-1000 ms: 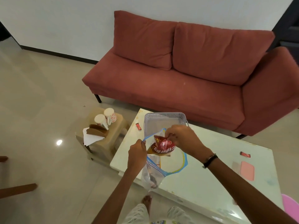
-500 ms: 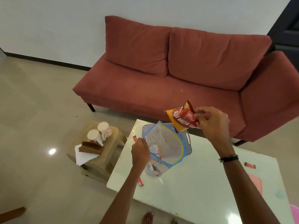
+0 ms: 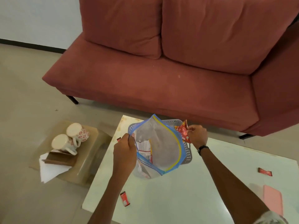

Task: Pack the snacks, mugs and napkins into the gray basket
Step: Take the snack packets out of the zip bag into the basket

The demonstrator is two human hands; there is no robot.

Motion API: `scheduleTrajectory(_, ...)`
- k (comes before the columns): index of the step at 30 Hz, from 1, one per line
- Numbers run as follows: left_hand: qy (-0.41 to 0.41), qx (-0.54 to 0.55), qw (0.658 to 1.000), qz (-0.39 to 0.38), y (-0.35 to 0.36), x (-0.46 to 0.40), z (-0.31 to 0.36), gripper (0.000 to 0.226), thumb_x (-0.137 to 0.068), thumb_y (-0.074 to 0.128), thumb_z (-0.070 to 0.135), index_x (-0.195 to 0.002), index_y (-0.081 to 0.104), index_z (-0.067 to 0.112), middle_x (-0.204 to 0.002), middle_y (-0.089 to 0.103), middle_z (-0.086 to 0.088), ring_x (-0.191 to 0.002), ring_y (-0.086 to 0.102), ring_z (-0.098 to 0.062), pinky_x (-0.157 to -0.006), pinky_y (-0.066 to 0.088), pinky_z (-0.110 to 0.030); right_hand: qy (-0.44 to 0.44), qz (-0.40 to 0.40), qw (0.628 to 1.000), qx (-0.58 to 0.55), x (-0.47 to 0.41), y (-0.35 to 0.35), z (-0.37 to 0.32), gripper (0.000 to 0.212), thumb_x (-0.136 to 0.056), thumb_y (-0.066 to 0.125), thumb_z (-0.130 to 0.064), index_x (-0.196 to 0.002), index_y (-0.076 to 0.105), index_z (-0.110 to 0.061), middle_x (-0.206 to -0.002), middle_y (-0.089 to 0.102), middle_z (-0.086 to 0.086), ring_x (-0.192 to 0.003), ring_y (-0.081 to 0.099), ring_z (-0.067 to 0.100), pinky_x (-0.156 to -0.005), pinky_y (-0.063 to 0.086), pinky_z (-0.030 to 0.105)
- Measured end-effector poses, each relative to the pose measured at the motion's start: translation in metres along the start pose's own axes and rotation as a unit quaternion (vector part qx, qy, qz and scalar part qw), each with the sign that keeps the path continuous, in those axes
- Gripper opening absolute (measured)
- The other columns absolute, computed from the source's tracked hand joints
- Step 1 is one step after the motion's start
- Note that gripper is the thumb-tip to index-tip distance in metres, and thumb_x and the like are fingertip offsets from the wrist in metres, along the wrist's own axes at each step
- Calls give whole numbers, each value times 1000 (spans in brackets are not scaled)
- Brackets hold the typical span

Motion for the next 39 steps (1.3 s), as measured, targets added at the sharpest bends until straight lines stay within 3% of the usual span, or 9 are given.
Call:
scheduleTrajectory(10,14,20,1000,-13,34,-19,-29,28,-98,37,27,-73,44,15,-54,46,9,-40,54,-7,-37,37,-6,31,-38,999,-4,-66,80,51,21,-80,61,-9,-96,75,-10,-104,72,18,-98,65,36,-81,50,36)
scheduleTrajectory(12,16,25,999,-12,37,-17,-31,27,-97,37,27,-73,44,16,-53,46,9,-41,56,0,-35,36,-6,37,-35,999,-6,-71,85,57,22,-80,59,-7,-95,75,-10,-106,72,16,-99,65,36,-80,50,35)
scheduleTrajectory(22,29,39,999,-23,38,-15,-33,22,-97,38,27,-82,49,16,-58,50,10,-45,57,-4,-37,38,-8,61,-4,996,-69,-58,76,59,29,-81,62,-4,-109,66,-3,-114,68,19,-104,63,35,-86,48,36)
scheduleTrajectory(25,43,43,998,-23,34,-3,-26,22,-98,37,25,-81,49,17,-58,51,4,-52,51,-12,-46,38,-17,-6,58,980,-190,-18,21,18,26,-85,59,0,-110,63,-3,-112,68,17,-99,65,27,-84,48,21)
scheduleTrajectory(28,61,48,997,-27,24,12,-15,22,-98,38,23,-79,49,17,-57,51,4,-51,50,-13,-46,35,-20,-121,97,956,-251,55,-54,-40,14,-85,63,-15,-95,66,-24,-92,72,-6,-78,65,3,-69,45,1)
scheduleTrajectory(30,61,45,997,-34,16,24,-7,25,-98,38,24,-79,50,14,-56,50,4,-50,48,-12,-43,35,-16,-179,6,956,-232,105,-75,-75,9,-82,66,-18,-85,68,-26,-79,72,-14,-71,65,-1,-65,45,3)
scheduleTrajectory(33,66,47,996,-42,-3,53,4,26,-98,38,24,-81,53,10,-54,47,7,-46,45,-8,-42,37,-11,-170,-220,947,-159,172,-57,-106,15,-82,66,-7,-81,71,-21,-73,72,-11,-69,68,3,-68,50,12)
scheduleTrajectory(35,60,53,996,-45,-17,77,8,25,-98,40,23,-78,52,12,-53,45,9,-42,46,-6,-41,36,-8,-170,-315,933,-9,201,-33,-107,11,-83,65,-9,-89,73,-11,-88,74,3,-83,69,16,-75,50,22)
scheduleTrajectory(39,54,32,996,-57,-38,126,1,28,-98,41,22,-71,45,16,-51,41,8,-44,44,-7,-44,34,-14,-189,-416,865,208,239,14,-85,34,-83,64,-7,-117,62,-4,-121,63,19,-111,59,29,-89,47,30)
Point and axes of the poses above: each hand's wrist, its own x-axis away from the middle knuckle, its own y-axis out of the palm, z = x × y, the point moved 6 cm from there along -x, towards the middle knuckle
